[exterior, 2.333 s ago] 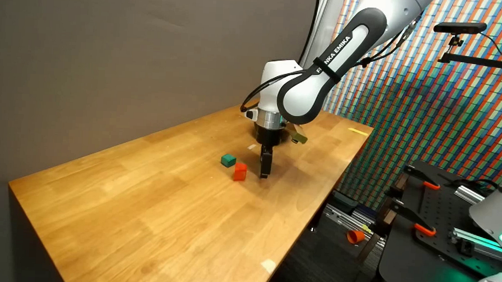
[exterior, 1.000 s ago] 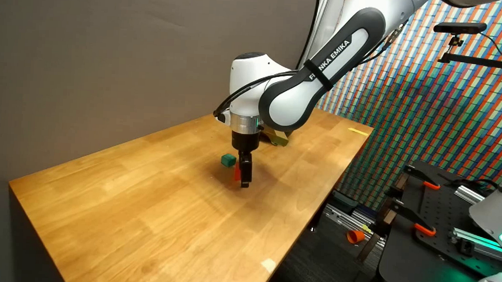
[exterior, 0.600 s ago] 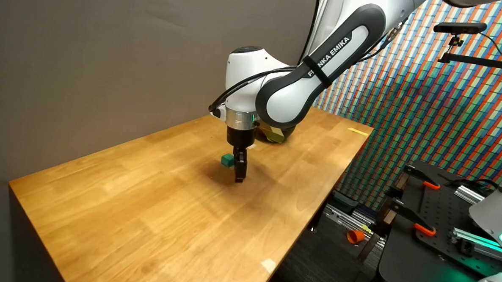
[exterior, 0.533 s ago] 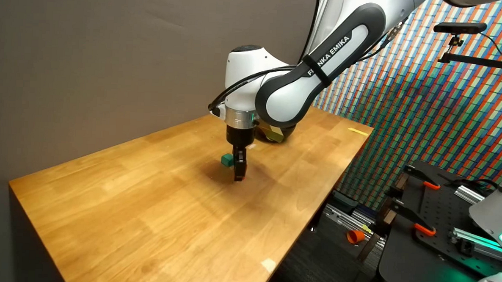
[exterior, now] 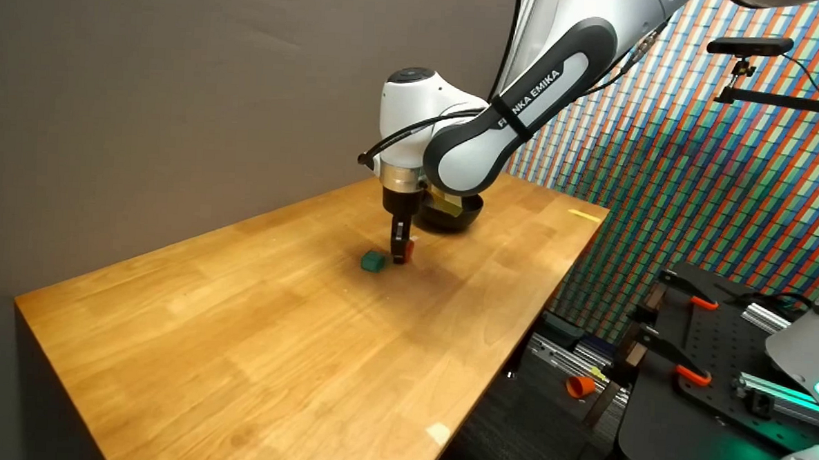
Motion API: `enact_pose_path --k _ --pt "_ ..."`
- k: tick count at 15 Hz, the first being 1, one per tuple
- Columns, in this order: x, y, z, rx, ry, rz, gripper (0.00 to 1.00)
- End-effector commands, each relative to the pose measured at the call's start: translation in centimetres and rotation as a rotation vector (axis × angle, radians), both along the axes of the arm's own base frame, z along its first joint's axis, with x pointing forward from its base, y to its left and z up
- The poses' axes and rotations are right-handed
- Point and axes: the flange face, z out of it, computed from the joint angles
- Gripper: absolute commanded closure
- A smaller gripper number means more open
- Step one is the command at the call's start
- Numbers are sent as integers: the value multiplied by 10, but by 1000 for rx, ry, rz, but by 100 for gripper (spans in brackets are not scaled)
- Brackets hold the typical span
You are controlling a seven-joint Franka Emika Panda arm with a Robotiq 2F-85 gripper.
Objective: Put the orange and green blocks in the bowl
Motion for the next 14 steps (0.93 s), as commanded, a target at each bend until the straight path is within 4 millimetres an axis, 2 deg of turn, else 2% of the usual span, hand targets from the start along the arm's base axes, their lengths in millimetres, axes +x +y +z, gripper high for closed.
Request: enact_pose_path --k 1,9,12,14 --pt "19 -38 19 -75 -91 -121 80" --pt "48 -60 102 -116 -278 -301 80" --pt "57 -89 119 -169 -371 -361 80" --pt "61 -105 122 -208 -409 -400 80"
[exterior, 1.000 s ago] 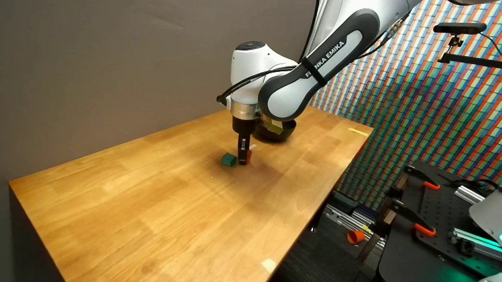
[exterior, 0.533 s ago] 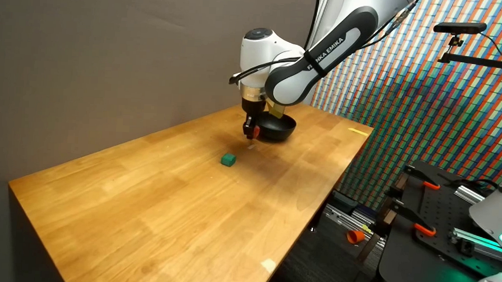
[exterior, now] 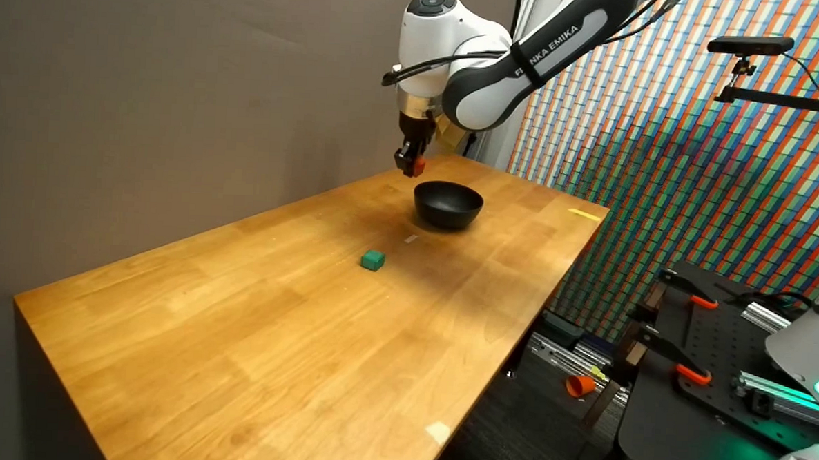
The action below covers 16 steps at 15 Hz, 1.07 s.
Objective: Put the orange and green blocks in the bowl
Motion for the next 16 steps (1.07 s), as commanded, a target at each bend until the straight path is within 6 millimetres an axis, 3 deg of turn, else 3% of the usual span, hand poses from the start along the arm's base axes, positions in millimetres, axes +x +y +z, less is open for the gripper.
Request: enact_pose_path --k 1,8,9,11,14,16 --pt "4 -26 17 -56 -68 -78 80" --pt "-4 -65 8 -85 -4 -263 80" --pt "-5 -69 7 -82 4 -276 30" --pt "-4 -74 7 -77 12 -282 23" --pt "-4 -68 10 17 63 -248 0" --pt "-4 -54 11 113 114 -201 0"
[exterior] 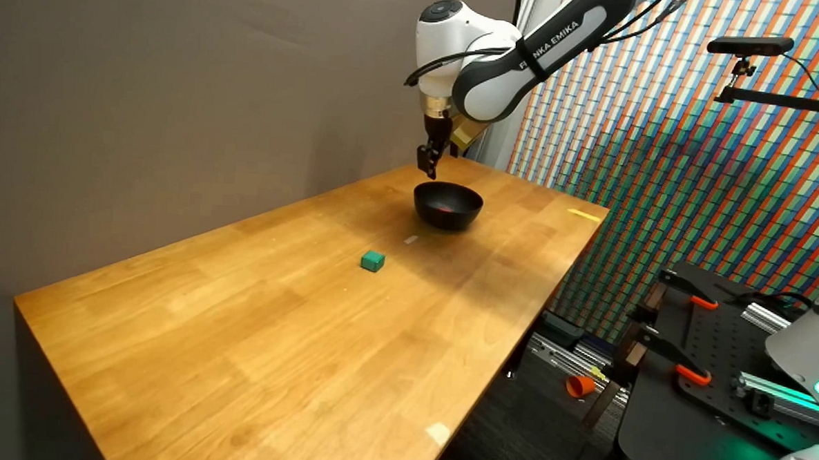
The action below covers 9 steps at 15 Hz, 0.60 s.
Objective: Put the orange and green blocks in the bowl
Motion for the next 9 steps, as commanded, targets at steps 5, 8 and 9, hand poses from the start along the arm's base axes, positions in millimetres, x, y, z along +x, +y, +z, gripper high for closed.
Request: enact_pose_path --k 5,8,9 --pt "2 53 2 364 155 162 0" --pt "1 76 -12 502 237 231 0" --pt "1 83 -19 543 268 254 0"
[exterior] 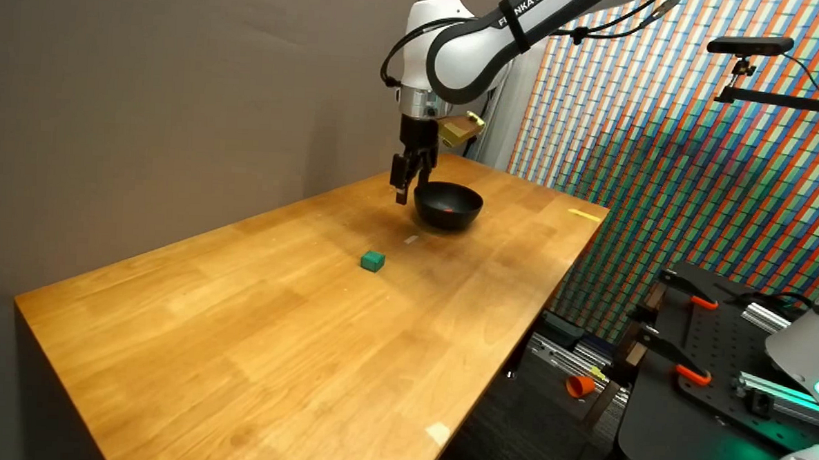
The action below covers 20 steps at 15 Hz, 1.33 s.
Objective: Put the orange and green blocks in the bowl
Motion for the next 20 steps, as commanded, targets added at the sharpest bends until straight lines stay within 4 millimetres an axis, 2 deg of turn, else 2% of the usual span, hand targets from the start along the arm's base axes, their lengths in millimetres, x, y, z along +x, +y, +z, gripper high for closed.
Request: enact_pose_path --k 1,7,9,15,20 --pt "9 18 -14 156 97 92 0" --pt "-1 48 -50 343 338 217 0" --pt "-5 61 -58 353 382 252 0" --pt "-1 93 -84 280 302 317 0" --pt "5 110 -102 200 181 382 0"
